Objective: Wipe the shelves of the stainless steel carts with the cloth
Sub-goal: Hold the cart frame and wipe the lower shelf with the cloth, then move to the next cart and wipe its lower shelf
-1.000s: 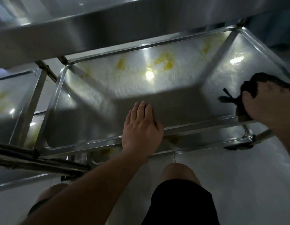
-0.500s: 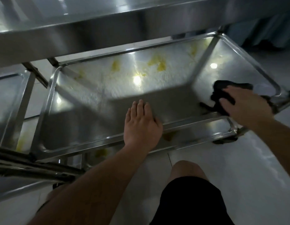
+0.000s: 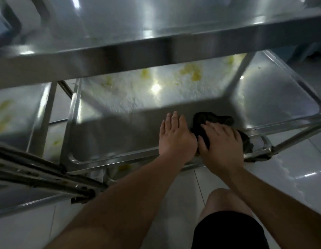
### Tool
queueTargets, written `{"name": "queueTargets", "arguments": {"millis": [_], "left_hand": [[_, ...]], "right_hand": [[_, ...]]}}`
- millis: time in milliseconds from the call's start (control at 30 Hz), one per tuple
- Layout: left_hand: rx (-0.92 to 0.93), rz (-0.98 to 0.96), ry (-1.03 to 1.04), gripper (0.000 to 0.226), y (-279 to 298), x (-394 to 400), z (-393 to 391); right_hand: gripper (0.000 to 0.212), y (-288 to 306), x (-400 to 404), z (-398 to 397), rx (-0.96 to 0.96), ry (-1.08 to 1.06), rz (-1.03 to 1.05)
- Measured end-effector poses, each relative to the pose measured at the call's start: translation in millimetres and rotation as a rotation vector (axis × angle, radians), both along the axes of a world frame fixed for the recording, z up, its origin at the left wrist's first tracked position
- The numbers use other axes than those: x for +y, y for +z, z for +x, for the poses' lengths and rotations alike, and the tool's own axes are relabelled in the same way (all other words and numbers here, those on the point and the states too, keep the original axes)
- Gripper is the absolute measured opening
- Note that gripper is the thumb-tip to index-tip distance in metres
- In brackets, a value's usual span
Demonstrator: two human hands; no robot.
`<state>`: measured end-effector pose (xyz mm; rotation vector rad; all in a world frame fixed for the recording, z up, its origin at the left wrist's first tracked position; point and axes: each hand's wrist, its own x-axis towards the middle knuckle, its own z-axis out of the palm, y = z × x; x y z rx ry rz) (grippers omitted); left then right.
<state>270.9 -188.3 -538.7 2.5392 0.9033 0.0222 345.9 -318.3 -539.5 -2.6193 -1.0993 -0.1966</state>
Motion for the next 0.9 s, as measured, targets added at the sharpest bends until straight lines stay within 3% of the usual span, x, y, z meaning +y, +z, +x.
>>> {"name": "queueTargets", "arguments": {"millis": [100, 200, 367, 500, 600, 733, 900], "left_hand": [[-0.108, -0.115, -0.055, 0.070, 6.5, 15.0, -19.0], [-0.083, -0.110, -0.019, 0.065, 14.4, 25.6, -58.0], [0.071, 0.031, 0.157, 0.057, 40.8, 28.7, -139.5], [0.264, -0.068, 0.270, 0.065, 70.1, 18.7, -200.0], [0.424, -0.114, 0.263, 0.073, 105.9, 3.9, -237.2], [0.588, -0.251, 0.258, 0.067, 169.1, -12.0, -264.2], [0.612, -0.285, 0.171, 0.059, 253.8, -34.3, -299.8]], "right_hand": [[0.056, 0.6, 13.6, -16.7, 0.029, 0.035, -0.051], [0.057, 2.7, 29.9, -36.1, 0.041, 0.120, -0.116], [0.049, 28.2, 54.1, -50.2, 0.014, 0.195, -0.262], [0.035, 61.5, 79.3, -68.5, -0.035, 0.188, -0.574], [0.022, 93.4, 96.4, -96.5, -0.005, 0.295, -0.794], [0.023, 136.1, 84.1, -146.8, 0.240, 0.375, -1.105], [0.022, 228.5, 18.0, -193.9, 0.482, 0.245, -1.111]]}}
